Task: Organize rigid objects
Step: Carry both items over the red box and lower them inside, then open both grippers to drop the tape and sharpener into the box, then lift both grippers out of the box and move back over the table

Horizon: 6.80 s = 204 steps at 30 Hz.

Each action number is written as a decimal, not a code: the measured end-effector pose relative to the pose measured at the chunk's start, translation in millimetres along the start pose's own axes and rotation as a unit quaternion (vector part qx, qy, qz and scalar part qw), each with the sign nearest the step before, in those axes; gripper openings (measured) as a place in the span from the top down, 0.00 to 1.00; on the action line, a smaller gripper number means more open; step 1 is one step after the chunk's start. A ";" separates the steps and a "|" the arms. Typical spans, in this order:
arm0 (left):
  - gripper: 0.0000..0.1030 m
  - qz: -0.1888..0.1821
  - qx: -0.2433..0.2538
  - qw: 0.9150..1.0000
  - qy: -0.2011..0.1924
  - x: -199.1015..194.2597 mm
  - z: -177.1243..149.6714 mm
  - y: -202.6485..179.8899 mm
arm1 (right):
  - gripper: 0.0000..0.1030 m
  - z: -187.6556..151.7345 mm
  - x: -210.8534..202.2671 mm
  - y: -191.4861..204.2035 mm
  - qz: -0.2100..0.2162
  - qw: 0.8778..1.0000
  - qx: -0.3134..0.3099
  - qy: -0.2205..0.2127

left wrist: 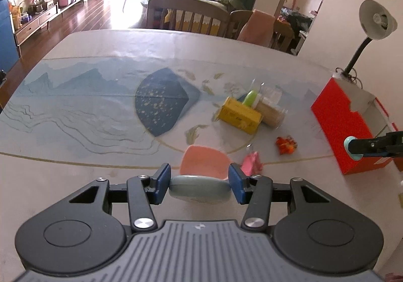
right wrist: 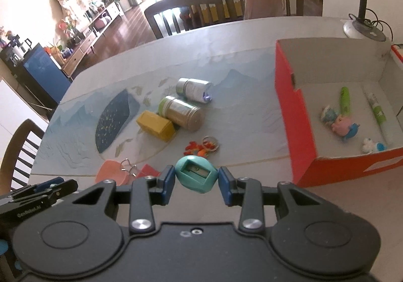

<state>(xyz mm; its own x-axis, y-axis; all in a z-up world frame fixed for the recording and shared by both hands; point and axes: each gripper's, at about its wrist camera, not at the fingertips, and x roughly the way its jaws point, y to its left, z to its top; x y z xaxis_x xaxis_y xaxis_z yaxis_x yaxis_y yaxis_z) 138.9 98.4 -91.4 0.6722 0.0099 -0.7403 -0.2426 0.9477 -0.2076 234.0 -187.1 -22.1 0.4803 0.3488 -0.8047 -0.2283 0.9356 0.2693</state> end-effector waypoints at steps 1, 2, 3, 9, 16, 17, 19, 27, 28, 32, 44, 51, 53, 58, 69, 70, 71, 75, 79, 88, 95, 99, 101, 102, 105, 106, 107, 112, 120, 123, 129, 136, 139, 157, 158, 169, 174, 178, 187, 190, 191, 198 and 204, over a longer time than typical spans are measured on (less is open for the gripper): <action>0.52 -0.002 -0.001 1.000 -0.001 -2.4 1.7 -3.7 | 0.65 1.5 -2.5 -4.0 0.000 1.000 -0.001 -0.002; 0.52 -0.005 -0.002 1.000 -0.002 -4.7 4.2 -8.7 | 0.65 3.0 -4.7 -8.0 -0.001 1.000 -0.002 -0.004; 0.52 -0.007 -0.001 1.000 -0.003 -6.2 6.0 -13.7 | 0.65 4.5 -6.8 -12.3 0.000 1.000 -0.003 -0.005; 0.52 -0.022 0.012 1.000 -0.013 -14.2 21.7 -54.9 | 0.65 14.5 -22.4 -43.7 -0.003 1.000 -0.005 -0.021; 0.52 -0.046 0.045 0.998 -0.026 -8.6 42.6 -114.7 | 0.65 28.2 -32.5 -88.5 -0.015 0.999 -0.003 -0.032; 0.52 -0.049 0.050 0.997 -0.028 -7.0 45.2 -123.5 | 0.65 29.8 -33.0 -95.2 -0.018 0.999 -0.003 -0.033; 0.52 -0.056 0.058 0.996 -0.030 -3.2 51.0 -140.6 | 0.65 32.9 -33.6 -107.4 -0.021 0.999 -0.003 -0.033; 0.52 -0.086 0.095 0.991 -0.028 20.8 77.2 -214.9 | 0.65 42.0 -31.6 -159.7 -0.038 0.999 0.003 -0.033; 0.52 -0.090 0.100 0.991 -0.026 24.5 79.9 -223.4 | 0.65 42.8 -30.8 -167.2 -0.042 0.999 0.005 -0.033; 0.52 -0.103 0.117 0.988 -0.019 40.2 91.4 -259.9 | 0.65 45.6 -26.8 -195.4 -0.054 0.998 0.014 -0.028; 0.52 -0.125 0.145 0.981 -0.004 90.8 111.4 -344.8 | 0.65 45.2 -14.7 -254.7 -0.082 0.996 0.033 -0.012; 0.52 -0.114 0.184 0.976 0.009 137.4 116.8 -382.4 | 0.65 50.7 -3.7 -265.6 -0.082 0.997 0.015 0.001; 0.52 -0.103 0.195 0.975 0.014 153.5 117.2 -390.7 | 0.65 52.3 1.3 -266.8 -0.082 0.997 0.008 0.007; 0.52 -0.083 0.205 0.975 0.023 183.6 116.2 -403.6 | 0.65 55.3 16.8 -269.3 -0.082 0.996 0.000 0.029; 0.52 -0.055 0.218 0.973 0.042 230.0 107.8 -418.7 | 0.65 60.1 40.4 -263.4 -0.074 0.995 -0.009 0.063; 0.52 -0.056 0.214 0.974 0.038 231.1 107.4 -417.6 | 0.65 59.7 42.6 -262.3 -0.075 0.995 -0.013 0.067; 0.52 -0.057 0.213 0.975 0.035 231.9 107.8 -417.6 | 0.65 59.2 44.5 -261.7 -0.076 0.995 -0.014 0.070; 0.52 -0.059 0.212 0.975 0.037 233.7 108.3 -418.1 | 0.65 56.8 49.2 -261.0 -0.073 0.994 -0.018 0.081; 0.52 -0.059 0.204 0.976 0.053 229.8 106.6 -413.6 | 0.65 53.7 55.0 -258.0 -0.080 0.991 -0.037 0.099; 0.61 -0.055 0.200 0.970 0.124 235.3 91.2 -411.5 | 0.65 52.6 55.7 -257.4 -0.088 0.990 -0.039 0.108; 0.61 -0.064 0.203 0.967 0.142 229.4 84.3 -412.8 | 0.63 51.4 43.5 -260.4 -0.083 0.992 -0.029 0.095; 0.61 -0.073 0.197 0.968 0.139 218.5 84.5 -410.7 | 0.61 51.7 32.3 -261.6 -0.074 0.994 -0.024 0.081; 0.61 -0.076 0.197 0.968 0.134 211.8 84.8 -409.3 | 0.60 51.7 26.7 -259.4 -0.068 0.995 -0.023 0.074; 0.61 -0.076 0.199 0.968 0.131 208.9 85.7 -409.1 | 0.57 50.8 23.3 -259.3 -0.066 0.995 -0.023 0.070; 0.61 -0.077 0.199 0.969 0.121 198.5 87.7 -407.2 | 0.52 50.0 13.0 -256.3 -0.059 0.996 -0.021 0.057; 0.61 -0.077 0.198 0.970 0.118 195.2 88.4 -406.4 | 0.51 51.6 10.5 -250.3 -0.056 0.997 -0.021 0.054; 0.60 -0.078 0.197 0.971 0.115 190.8 89.0 -405.0 | 0.51 50.7 8.0 -249.3 -0.053 0.997 -0.020 0.052; 0.60 -0.081 0.192 0.973 0.099 171.7 90.9 -396.8 | 0.51 49.4 -5.8 -244.2 -0.042 0.998 -0.023 0.036; 0.55 -0.085 0.180 0.977 0.076 137.4 91.1 -377.5 | 0.43 44.2 -28.0 -226.9 -0.018 0.999 -0.032 0.009; 0.55 -0.085 0.177 0.978 0.068 125.7 90.5 -370.0 | 0.36 41.0 -38.4 -218.6 -0.009 0.999 -0.038 -0.009; 0.51 -0.086 0.171 0.980 0.049 97.9 86.3 -351.5 | 0.33 35.3 -53.8 -201.3 0.001 0.998 -0.051 -0.028; 0.42 -0.086 0.156 0.984 0.026 66.1 80.9 -324.6 | 0.24 26.3 -69.0 -178.2 0.015 0.997 -0.061 -0.050; 0.41 -0.088 0.150 0.985 0.021 55.1 77.6 -312.1 | 0.23 21.0 -73.5 -166.4 0.017 0.996 -0.064 -0.067; 0.24 -0.062 0.135 0.989 -0.001 -0.6 52.1 -206.6 | 0.01 -16.9 -67.5 -65.6 0.084 0.985 -0.114 -0.096; 0.24 -0.060 0.133 0.989 -0.001 -2.3 51.4 -198.9 | 0.01 -18.8 -66.9 -59.4 0.089 0.984 -0.117 -0.099; 0.18 -0.047 0.104 0.993 0.000 -13.5 39.9 -118.5 | 0.00 -38.5 -44.4 4.6 0.100 0.978 -0.150 -0.103; 0.18 -0.046 0.080 0.996 0.010 -8.4 34.3 -81.6 | 0.00 -42.6 -27.2 26.1 0.103 0.978 -0.161 -0.088; 0.05 -0.038 0.069 0.997 0.011 -3.2 29.9 -58.9 | 0.01 -47.6 -16.2 43.9 0.094 0.976 -0.183 -0.069; 0.01 -0.027 0.047 0.998 0.028 24.2 15.2 -18.5 | 0.01 -57.6 17.0 78.0 0.082 0.965 -0.247 -0.041; 0.01 -0.020 0.043 0.998 0.039 38.1 9.1 -10.2 | 0.02 -60.4 30.9 86.1 0.076 0.959 -0.272 -0.028; 0.01 -0.020 0.042 0.998 0.040 42.2 7.1 -8.2 | 0.02 -60.9 36.4 88.7 0.072 0.957 -0.280 -0.021; 0.01 -0.020 0.031 0.998 0.048 69.4 -5.0 0.7 | 0.08 -63.6 71.6 100.5 0.053 0.943 -0.329 0.006; 0.01 -0.016 0.025 0.998 0.055 88.2 -8.5 3.6 | 0.15 -56.6 97.5 100.6 0.049 0.939 -0.341 0.024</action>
<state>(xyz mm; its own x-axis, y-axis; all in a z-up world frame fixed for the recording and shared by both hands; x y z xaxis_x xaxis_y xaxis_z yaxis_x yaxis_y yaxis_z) 191.4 99.9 -162.9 0.5976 -0.0533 -0.8000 -0.1856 0.9615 -0.2028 209.9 -62.1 -103.4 0.3934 0.4125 -0.8216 -0.7660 0.6413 -0.0448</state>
